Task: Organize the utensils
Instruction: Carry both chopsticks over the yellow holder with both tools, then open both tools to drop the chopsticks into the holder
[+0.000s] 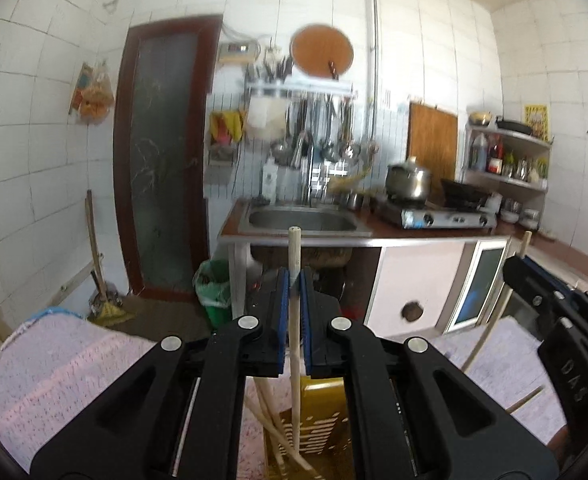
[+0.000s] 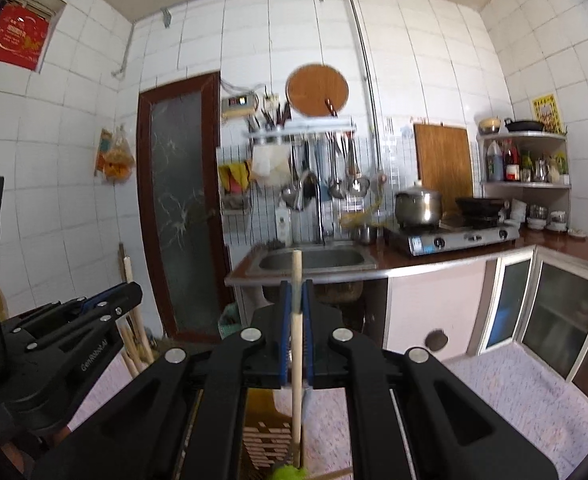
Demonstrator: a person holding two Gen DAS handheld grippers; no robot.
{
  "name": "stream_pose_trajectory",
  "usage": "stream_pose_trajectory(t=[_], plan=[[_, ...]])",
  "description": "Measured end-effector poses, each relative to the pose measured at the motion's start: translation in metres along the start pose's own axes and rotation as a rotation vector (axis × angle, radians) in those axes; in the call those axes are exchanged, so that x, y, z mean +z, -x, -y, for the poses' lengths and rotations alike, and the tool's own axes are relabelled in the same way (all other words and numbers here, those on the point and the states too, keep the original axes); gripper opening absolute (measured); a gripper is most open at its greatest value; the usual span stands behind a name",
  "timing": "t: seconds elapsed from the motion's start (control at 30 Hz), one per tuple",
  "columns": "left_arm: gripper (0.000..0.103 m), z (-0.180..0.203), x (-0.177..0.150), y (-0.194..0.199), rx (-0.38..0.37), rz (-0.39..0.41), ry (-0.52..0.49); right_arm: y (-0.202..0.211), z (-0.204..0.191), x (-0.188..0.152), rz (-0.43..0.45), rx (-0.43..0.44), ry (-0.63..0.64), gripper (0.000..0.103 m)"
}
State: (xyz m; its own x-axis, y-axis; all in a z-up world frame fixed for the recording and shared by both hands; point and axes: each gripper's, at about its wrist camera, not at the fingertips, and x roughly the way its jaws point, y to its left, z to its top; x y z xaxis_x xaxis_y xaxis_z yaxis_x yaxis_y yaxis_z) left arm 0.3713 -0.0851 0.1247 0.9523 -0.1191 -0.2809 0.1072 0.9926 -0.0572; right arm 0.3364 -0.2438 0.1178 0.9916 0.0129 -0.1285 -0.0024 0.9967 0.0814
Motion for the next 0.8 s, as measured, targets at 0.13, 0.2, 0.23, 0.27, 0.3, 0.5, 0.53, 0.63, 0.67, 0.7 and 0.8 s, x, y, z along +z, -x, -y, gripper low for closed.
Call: stream_pose_trajectory(t=[0.13, 0.2, 0.23, 0.27, 0.3, 0.5, 0.53, 0.63, 0.67, 0.7, 0.8], plan=[[0.005, -0.008, -0.008, -0.002, 0.006, -0.04, 0.007, -0.005, 0.008, -0.01, -0.081, 0.0, -0.012, 0.007], [0.01, -0.011, -0.009, 0.006, 0.011, -0.053, 0.003, 0.0, 0.012, -0.013, -0.103, -0.016, -0.015, 0.007], [0.014, -0.015, -0.009, 0.013, 0.019, -0.056, -0.001, 0.004, 0.014, -0.012, -0.112, -0.025, -0.013, 0.008], [0.032, -0.019, -0.007, 0.019, 0.025, -0.06, -0.001, 0.012, 0.016, -0.011, -0.121, -0.045, -0.011, 0.022], [0.054, -0.023, -0.007, 0.027, 0.03, -0.065, 0.002, 0.017, 0.018, -0.01, -0.123, -0.053, -0.013, 0.051], [0.091, -0.052, -0.017, 0.085, 0.054, -0.097, -0.003, 0.074, 0.022, -0.008, -0.137, -0.095, -0.028, 0.069], [0.094, -0.058, -0.023, 0.095, 0.07, -0.112, -0.007, 0.082, 0.02, -0.011, -0.147, -0.103, -0.026, 0.073], [0.098, -0.074, -0.048, 0.117, 0.097, -0.151, -0.021, 0.104, 0.011, -0.031, -0.195, -0.109, -0.014, 0.075], [0.098, -0.079, -0.059, 0.121, 0.1, -0.175, -0.031, 0.111, 0.006, -0.043, -0.22, -0.109, -0.009, 0.075], [0.098, -0.085, -0.073, 0.125, 0.109, -0.21, -0.045, 0.115, 0.001, -0.054, -0.245, -0.108, -0.007, 0.075], [0.098, -0.101, -0.103, 0.131, 0.137, -0.279, -0.054, 0.123, -0.014, -0.092, -0.336, -0.088, -0.014, 0.075]])
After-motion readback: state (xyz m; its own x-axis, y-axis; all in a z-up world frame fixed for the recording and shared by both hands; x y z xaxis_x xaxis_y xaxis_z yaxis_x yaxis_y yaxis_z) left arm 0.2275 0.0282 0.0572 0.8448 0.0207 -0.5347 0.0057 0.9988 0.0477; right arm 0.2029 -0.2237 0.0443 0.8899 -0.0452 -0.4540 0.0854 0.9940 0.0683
